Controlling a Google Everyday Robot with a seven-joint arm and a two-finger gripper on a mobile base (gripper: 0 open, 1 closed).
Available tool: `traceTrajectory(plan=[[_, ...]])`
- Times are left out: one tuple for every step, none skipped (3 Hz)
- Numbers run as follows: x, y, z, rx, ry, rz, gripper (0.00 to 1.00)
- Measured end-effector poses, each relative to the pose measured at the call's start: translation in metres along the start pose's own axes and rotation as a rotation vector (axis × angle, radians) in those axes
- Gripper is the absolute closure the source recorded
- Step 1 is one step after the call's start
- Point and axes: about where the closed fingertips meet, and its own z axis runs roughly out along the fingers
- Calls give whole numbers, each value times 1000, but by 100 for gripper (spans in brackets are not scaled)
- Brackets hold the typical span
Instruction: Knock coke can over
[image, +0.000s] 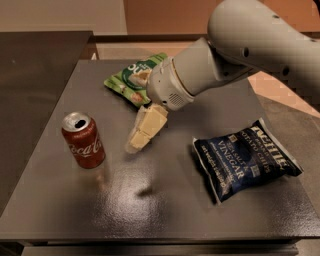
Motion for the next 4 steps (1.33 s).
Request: traceTrajectory(plan=[[-9,11,24,-77,-4,-42,0],[-19,21,43,-152,-14,-81,0],[-20,24,41,-143,-18,-79,0],[-22,26,47,-127,-55,-68,0]])
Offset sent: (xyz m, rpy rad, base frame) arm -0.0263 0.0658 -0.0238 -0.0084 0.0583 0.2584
